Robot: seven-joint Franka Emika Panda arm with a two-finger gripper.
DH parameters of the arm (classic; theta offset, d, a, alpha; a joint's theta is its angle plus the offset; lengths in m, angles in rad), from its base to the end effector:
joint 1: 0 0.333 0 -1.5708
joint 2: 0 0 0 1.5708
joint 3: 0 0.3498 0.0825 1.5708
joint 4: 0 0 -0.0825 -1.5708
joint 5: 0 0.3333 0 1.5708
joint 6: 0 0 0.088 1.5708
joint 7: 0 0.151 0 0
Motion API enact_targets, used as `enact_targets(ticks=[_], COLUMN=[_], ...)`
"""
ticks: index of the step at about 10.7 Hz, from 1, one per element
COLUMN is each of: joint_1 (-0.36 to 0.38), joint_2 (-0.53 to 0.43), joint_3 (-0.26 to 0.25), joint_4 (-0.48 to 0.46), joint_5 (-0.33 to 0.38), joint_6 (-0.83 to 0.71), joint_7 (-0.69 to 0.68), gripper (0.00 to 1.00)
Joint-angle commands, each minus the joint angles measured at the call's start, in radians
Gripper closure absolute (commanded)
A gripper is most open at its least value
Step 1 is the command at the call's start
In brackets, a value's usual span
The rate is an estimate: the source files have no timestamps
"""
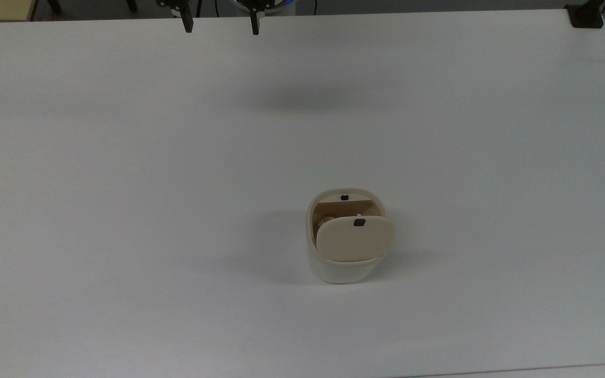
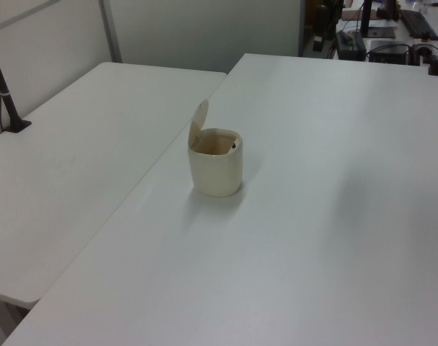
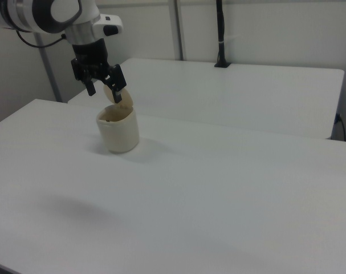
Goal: Close the trash bin
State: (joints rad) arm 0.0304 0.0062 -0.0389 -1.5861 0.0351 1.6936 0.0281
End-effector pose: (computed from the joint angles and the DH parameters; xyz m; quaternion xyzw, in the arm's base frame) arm 0.5225 0.0005 0.6164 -0.9984 0.0195 -0.0505 0.0179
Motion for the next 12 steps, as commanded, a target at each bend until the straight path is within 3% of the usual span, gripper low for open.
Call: enact_targets(ticks=[1,9,10,12], joint_1=[0.013,0.042,0.06,0.101], joint_2=[0.0,0.044,0.058,0.118], joint_3=[-0.007,0.007,0.005,0.005], joint_4=[0.005,0.011,0.018,0.066], joint_5=[0.012,0.016,0.017,0.014], joint_6=[-0.026,0.012,0.061,0.168], joint_7=[-0.017,0.001,0.027,0.227], gripper=[0.0,0.0,0.01,0.1])
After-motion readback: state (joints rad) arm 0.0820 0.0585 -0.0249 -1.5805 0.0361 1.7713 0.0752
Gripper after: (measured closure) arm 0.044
